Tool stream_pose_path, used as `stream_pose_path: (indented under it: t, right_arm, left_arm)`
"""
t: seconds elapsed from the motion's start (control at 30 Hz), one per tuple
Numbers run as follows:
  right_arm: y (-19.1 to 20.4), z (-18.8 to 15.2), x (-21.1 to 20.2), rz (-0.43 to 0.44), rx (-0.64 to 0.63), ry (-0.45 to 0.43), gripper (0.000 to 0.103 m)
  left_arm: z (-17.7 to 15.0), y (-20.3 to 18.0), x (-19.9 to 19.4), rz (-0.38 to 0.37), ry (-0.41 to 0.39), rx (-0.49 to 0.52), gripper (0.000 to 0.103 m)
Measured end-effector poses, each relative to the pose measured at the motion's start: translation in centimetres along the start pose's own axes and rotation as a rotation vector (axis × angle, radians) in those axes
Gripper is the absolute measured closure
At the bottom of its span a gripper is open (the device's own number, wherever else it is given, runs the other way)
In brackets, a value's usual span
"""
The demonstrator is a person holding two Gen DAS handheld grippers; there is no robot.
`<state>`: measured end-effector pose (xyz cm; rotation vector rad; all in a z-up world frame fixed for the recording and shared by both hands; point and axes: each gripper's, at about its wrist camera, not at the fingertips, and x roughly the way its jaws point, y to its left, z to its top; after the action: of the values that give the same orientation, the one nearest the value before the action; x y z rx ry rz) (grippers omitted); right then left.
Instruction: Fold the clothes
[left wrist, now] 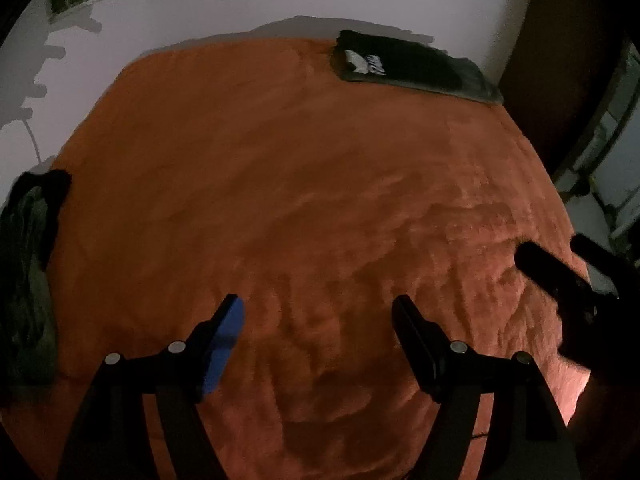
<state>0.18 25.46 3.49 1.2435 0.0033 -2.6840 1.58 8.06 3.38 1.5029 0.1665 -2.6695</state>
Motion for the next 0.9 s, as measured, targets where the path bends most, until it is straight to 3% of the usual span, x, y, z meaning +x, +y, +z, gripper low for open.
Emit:
stream_pose_path:
  t: [0.37,0.6,0.9]
  right_arm:
    - [1.6,-0.9,0.9,0.062,0.006,0.038,0.002]
    - [0.8,-2.5,2.8,0.045,0.026,0.097,0.002]
    - [1.0,-2.9,3.1,0.078,0.016,0.109,0.002]
  left_arm:
    - [-0.5,0.9,0.4,0.055,-0.018,0.010,0.026]
    - [-1.2,0.4,0.9,0.085,-0.005,0.038,0.026]
    - [-1.7,-0.4,0.9,0.069,-0.009,0.051,0.026]
